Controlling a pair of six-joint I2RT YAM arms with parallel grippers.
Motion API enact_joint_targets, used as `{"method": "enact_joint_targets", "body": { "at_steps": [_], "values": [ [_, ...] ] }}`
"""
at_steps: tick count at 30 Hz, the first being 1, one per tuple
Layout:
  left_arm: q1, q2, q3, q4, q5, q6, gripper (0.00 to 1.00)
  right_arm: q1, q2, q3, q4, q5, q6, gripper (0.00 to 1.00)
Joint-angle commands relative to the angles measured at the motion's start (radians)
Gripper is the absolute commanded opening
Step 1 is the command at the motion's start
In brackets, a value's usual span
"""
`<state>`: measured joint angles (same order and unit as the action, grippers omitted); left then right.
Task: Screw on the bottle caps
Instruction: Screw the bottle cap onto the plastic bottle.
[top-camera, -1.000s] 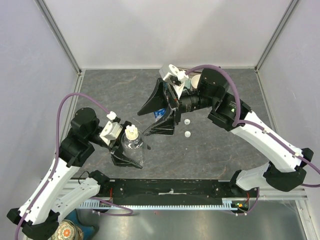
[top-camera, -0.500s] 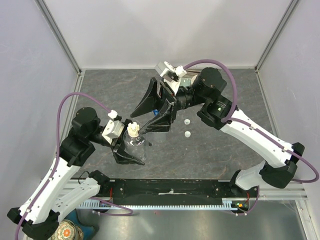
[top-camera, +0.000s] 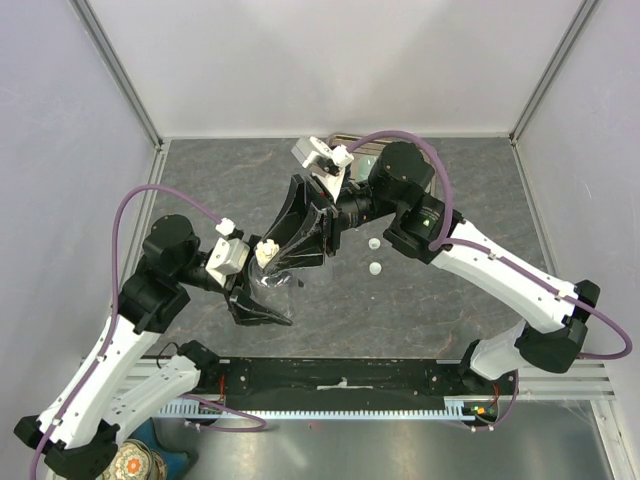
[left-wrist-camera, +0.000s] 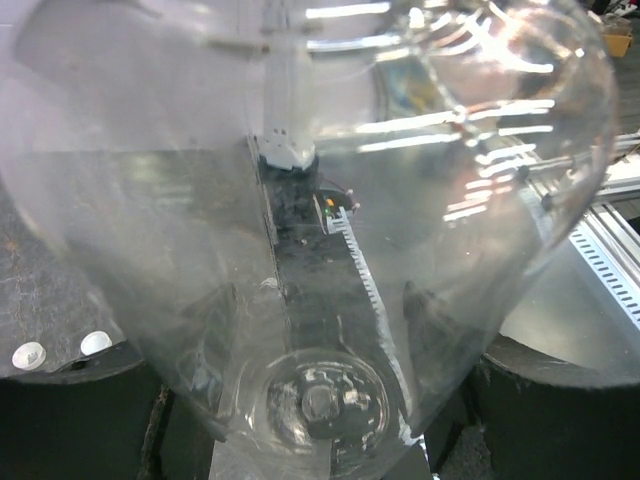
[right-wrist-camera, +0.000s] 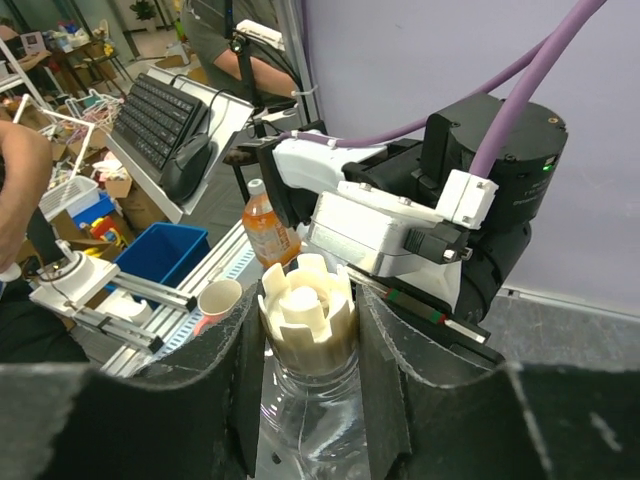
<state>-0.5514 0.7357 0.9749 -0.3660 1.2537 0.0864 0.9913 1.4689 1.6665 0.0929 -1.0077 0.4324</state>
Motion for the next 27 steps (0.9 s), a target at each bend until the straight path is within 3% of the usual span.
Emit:
{"method": "enact_joint_targets", "body": {
  "at_steps": [1, 12, 22, 27],
  "values": [
    [0.004, -0.019, 0.004, 0.018, -0.028, 0.007, 0.18, 0.001, -0.021, 0.006, 0.005, 0.032, -0.023, 0.38],
    [0.008, -0.038, 0.010, 0.033, -0.154, -0.008, 0.18, 0.000, -0.062, -0.034, -0.129, 0.210, -0.109, 0.15],
    [0.010, -0.055, 0.057, 0.056, -0.407, -0.031, 0.18, 0.000, -0.059, -0.060, -0.320, 0.670, -0.109, 0.12],
    [0.014, -0.059, 0.079, 0.059, -0.549, -0.036, 0.19, 0.013, -0.035, -0.112, -0.292, 0.915, -0.025, 0.05]
  ]
}}
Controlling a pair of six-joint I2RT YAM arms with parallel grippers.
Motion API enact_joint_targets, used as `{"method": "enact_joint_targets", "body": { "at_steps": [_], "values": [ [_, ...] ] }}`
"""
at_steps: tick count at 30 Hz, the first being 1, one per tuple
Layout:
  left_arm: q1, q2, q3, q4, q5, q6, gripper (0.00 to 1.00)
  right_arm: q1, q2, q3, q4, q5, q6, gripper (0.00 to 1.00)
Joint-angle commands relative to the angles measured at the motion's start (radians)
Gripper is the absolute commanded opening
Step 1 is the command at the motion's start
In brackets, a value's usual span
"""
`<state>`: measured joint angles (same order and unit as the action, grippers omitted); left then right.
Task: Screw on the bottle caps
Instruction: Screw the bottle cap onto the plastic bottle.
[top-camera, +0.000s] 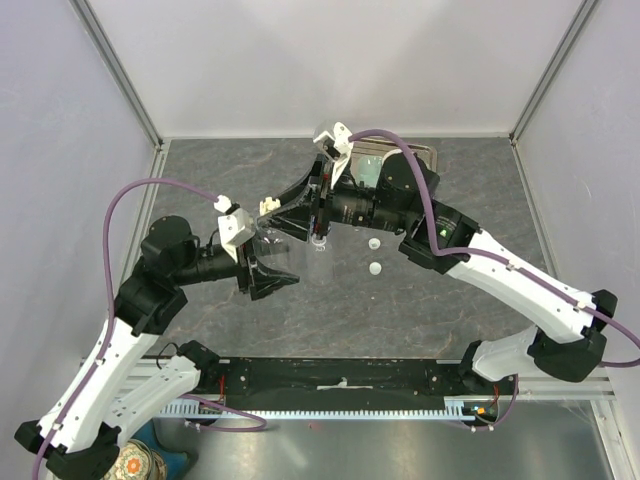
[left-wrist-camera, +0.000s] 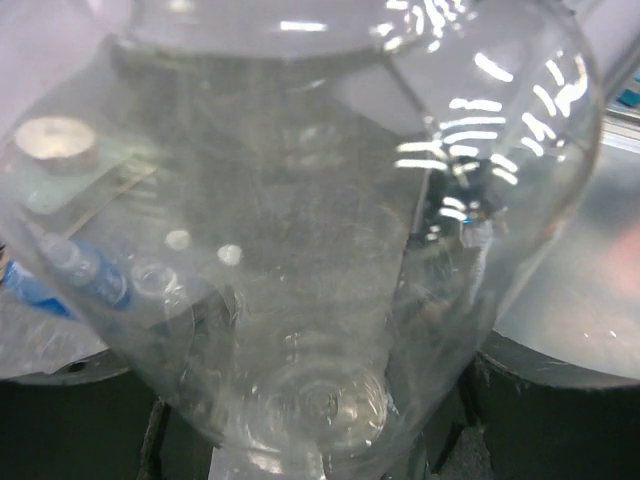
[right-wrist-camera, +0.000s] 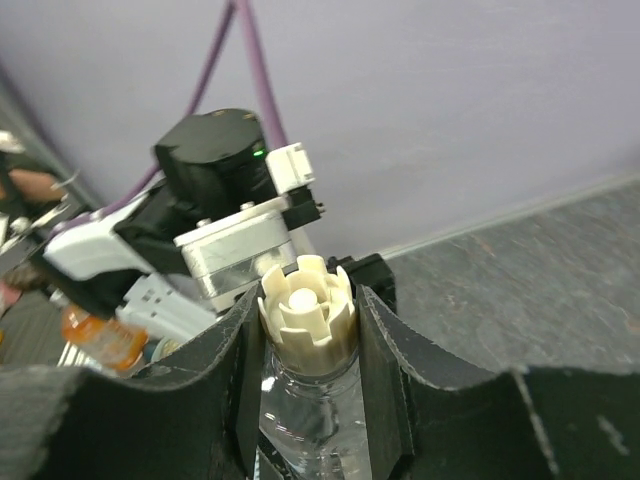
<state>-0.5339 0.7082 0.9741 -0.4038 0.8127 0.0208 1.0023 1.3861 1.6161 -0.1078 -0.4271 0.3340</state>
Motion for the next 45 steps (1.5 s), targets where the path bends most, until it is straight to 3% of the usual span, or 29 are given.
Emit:
{"method": "enact_joint_targets", "body": {
  "at_steps": [1, 6, 7, 9, 10, 11, 13, 14, 16, 17, 18, 23, 24, 27, 28, 32, 35, 38, 45],
  "values": [
    [-0.003, -0.032, 0.081, 0.097, -0.130, 0.025, 0.19, 0.013, 0.051, -0.068, -0.087, 0.378, 0.079, 0.05],
    [0.000, -0.029, 0.090, 0.095, -0.300, 0.007, 0.20, 0.120, 0.099, -0.020, -0.165, 0.750, 0.089, 0.02],
    [0.002, -0.027, 0.090, 0.094, -0.325, 0.005, 0.20, 0.140, 0.111, 0.002, -0.187, 0.883, 0.088, 0.02],
    [0.002, -0.027, 0.089, 0.092, -0.371, 0.011, 0.20, 0.189, 0.155, 0.075, -0.249, 0.983, 0.076, 0.05],
    [0.002, -0.029, 0.087, 0.094, -0.385, 0.011, 0.20, 0.203, 0.190, 0.108, -0.274, 1.043, 0.059, 0.09],
    [0.002, -0.027, 0.083, 0.089, -0.395, 0.013, 0.20, 0.217, 0.209, 0.140, -0.295, 1.053, 0.051, 0.28],
    [0.002, -0.030, 0.078, 0.089, -0.396, 0.014, 0.20, 0.222, 0.238, 0.235, -0.366, 1.054, 0.040, 0.45],
    [0.002, -0.033, 0.075, 0.091, -0.394, 0.014, 0.20, 0.222, 0.235, 0.252, -0.374, 1.030, 0.030, 0.66],
    [0.003, -0.036, 0.071, 0.089, -0.385, 0.014, 0.20, 0.219, 0.205, 0.272, -0.372, 0.980, 0.010, 0.79],
    [0.003, -0.036, 0.069, 0.089, -0.380, 0.014, 0.20, 0.208, 0.191, 0.280, -0.375, 0.917, 0.004, 0.93],
    [0.003, -0.038, 0.069, 0.089, -0.376, 0.014, 0.20, 0.196, 0.180, 0.294, -0.389, 0.871, -0.010, 0.98],
    [0.003, -0.038, 0.060, 0.097, -0.366, 0.016, 0.20, 0.050, 0.105, 0.318, -0.478, 0.457, -0.084, 0.98],
    [0.003, -0.036, 0.058, 0.099, -0.354, 0.018, 0.20, 0.032, 0.090, 0.300, -0.490, 0.268, -0.122, 0.98],
    [0.003, -0.035, 0.051, 0.103, -0.290, 0.018, 0.20, -0.014, 0.035, 0.251, -0.507, 0.026, -0.206, 0.98],
    [0.003, -0.032, 0.049, 0.103, -0.267, 0.013, 0.20, -0.022, -0.004, 0.234, -0.507, -0.121, -0.277, 0.98],
    [0.003, -0.023, 0.044, 0.109, -0.071, -0.004, 0.20, -0.043, -0.068, 0.208, -0.509, -0.294, -0.375, 0.98],
    [0.003, -0.006, 0.044, 0.115, 0.270, -0.004, 0.20, -0.074, -0.073, 0.229, -0.504, -0.396, -0.392, 0.98],
    [0.003, 0.004, 0.028, 0.160, 0.464, -0.053, 0.19, -0.087, -0.035, 0.268, -0.492, -0.481, -0.366, 0.98],
    [0.005, 0.014, 0.028, 0.148, 0.534, -0.039, 0.18, -0.090, -0.010, 0.168, -0.122, -0.587, -0.137, 0.98]
  ]
}}
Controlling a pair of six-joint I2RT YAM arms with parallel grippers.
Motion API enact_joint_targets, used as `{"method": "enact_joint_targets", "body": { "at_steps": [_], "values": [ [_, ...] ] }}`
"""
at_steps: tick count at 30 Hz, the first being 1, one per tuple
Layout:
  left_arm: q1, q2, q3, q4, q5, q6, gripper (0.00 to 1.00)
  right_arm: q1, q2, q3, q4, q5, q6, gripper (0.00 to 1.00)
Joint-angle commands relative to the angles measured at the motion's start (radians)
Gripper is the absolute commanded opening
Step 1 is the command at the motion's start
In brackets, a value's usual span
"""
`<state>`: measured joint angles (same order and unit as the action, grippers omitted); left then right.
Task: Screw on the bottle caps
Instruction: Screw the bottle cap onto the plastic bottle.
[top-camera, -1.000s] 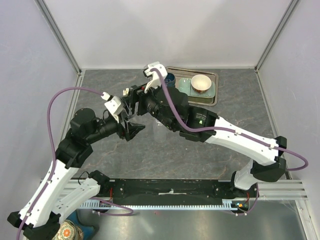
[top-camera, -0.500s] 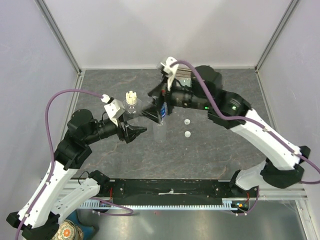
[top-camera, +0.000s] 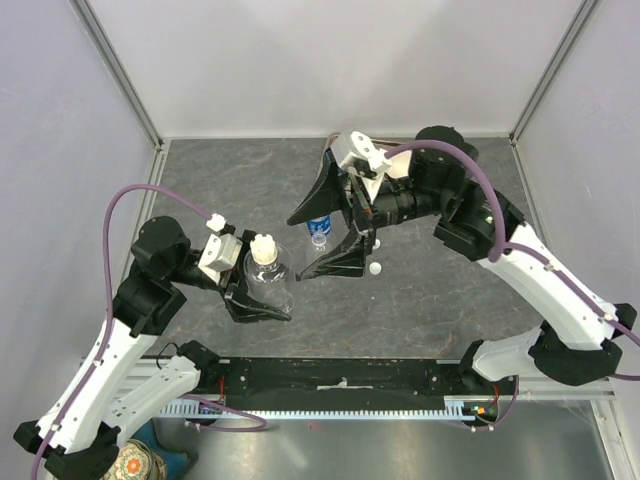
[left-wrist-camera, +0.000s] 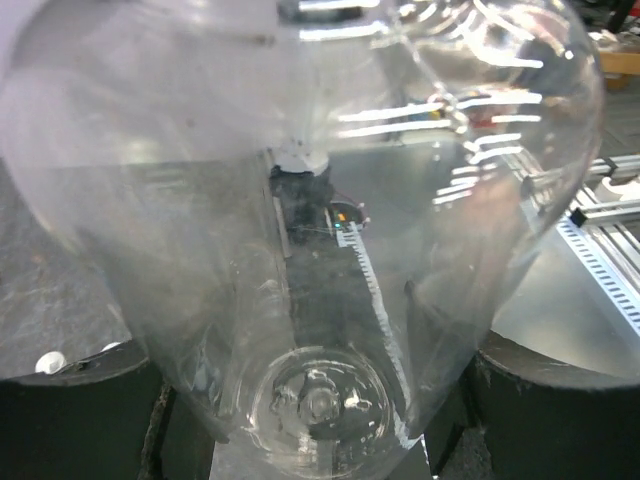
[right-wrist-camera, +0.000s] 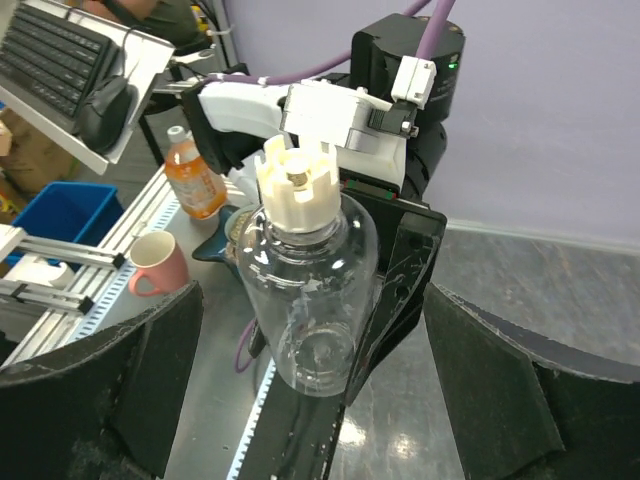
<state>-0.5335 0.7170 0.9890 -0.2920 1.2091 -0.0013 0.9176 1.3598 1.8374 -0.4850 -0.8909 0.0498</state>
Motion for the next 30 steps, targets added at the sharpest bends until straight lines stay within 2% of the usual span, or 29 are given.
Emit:
{"method": "enact_joint_targets", "body": {
  "at_steps": [1, 6, 12, 16, 27, 30],
  "values": [
    [0.004, 0.006, 0.013, 0.030, 0.135, -0.006, 0.18, -0.003, 0.027, -0.059, 0.287, -0.131, 0.174, 0.97],
    [0.004, 0.004, 0.007, 0.007, 0.099, 0.026, 0.19, -0.003, 0.058, -0.092, 0.477, -0.175, 0.317, 0.89],
    [0.004, -0.004, -0.013, -0.003, 0.052, 0.044, 0.19, -0.002, 0.078, -0.102, 0.582, -0.178, 0.386, 0.80],
    [0.004, -0.005, -0.027, -0.001, 0.012, 0.047, 0.19, 0.010, 0.091, -0.105, 0.589, -0.172, 0.390, 0.72],
    [0.006, -0.007, -0.019, 0.022, -0.080, 0.020, 0.19, 0.049, 0.116, -0.104, 0.516, -0.120, 0.328, 0.62],
    [0.006, -0.011, -0.019, 0.024, -0.088, 0.018, 0.19, 0.052, 0.113, -0.104, 0.507, -0.108, 0.318, 0.54]
  ]
}}
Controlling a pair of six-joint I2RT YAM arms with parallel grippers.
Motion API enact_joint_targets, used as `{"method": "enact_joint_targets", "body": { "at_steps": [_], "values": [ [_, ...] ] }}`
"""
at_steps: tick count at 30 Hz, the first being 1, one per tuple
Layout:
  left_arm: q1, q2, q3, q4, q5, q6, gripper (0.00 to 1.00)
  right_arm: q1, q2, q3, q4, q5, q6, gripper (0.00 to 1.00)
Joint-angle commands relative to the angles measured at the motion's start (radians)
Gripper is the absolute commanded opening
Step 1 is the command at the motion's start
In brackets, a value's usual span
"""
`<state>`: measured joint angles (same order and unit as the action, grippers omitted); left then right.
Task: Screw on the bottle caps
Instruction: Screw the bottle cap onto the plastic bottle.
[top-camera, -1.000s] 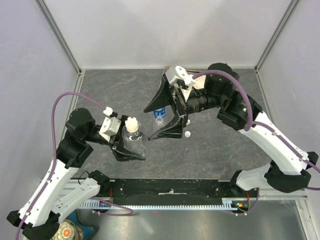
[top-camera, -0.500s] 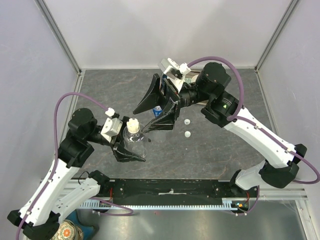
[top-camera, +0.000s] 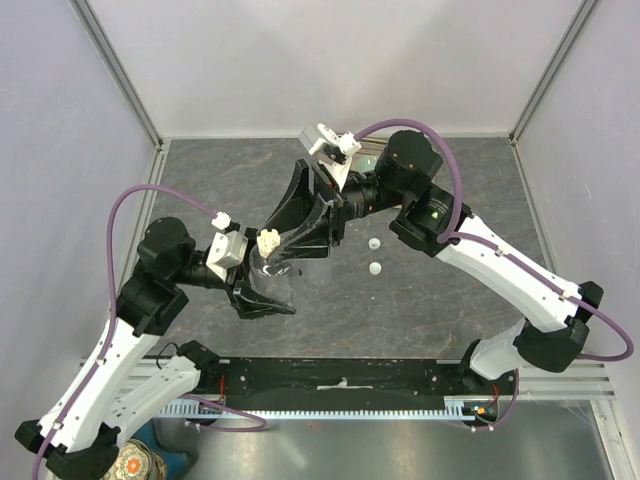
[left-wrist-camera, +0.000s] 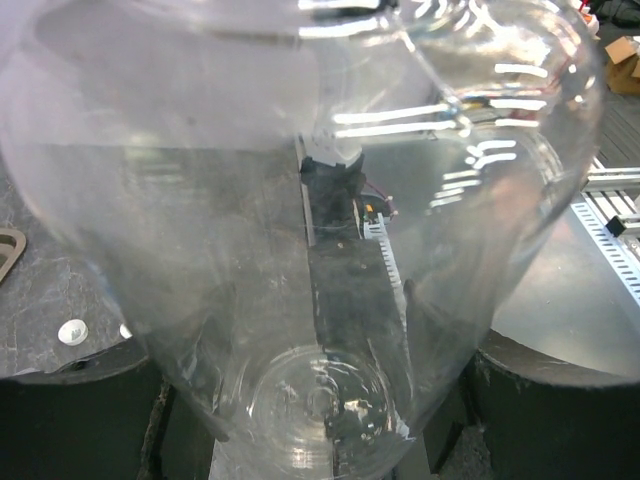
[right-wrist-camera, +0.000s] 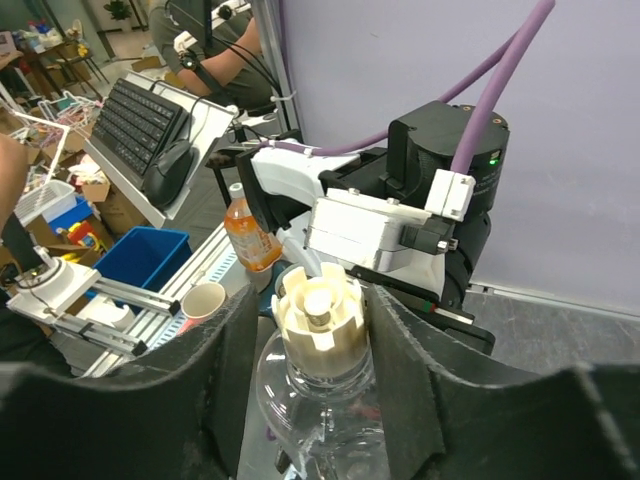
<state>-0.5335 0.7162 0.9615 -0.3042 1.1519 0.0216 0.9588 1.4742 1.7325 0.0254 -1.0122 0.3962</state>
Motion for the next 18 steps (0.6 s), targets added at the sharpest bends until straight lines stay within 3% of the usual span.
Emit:
{"method": "enact_joint_targets", "body": {
  "at_steps": [1, 7, 10, 18],
  "values": [
    [0.006, -0.012, 0.008, 0.034, -0.032, -0.006, 0.18, 0.011, -0.002, 0.002, -0.004, 0.018, -0.030, 0.50],
    [0.006, -0.018, 0.005, 0.036, -0.060, -0.009, 0.19, 0.009, -0.009, -0.005, -0.024, 0.056, -0.056, 0.29],
    [0.007, -0.023, 0.009, 0.036, -0.084, -0.011, 0.18, 0.011, -0.011, -0.005, -0.093, 0.102, -0.089, 0.25],
    [0.010, -0.027, 0.040, 0.037, -0.250, -0.012, 0.19, 0.009, -0.029, -0.024, -0.262, 0.386, -0.158, 0.06]
  ]
}}
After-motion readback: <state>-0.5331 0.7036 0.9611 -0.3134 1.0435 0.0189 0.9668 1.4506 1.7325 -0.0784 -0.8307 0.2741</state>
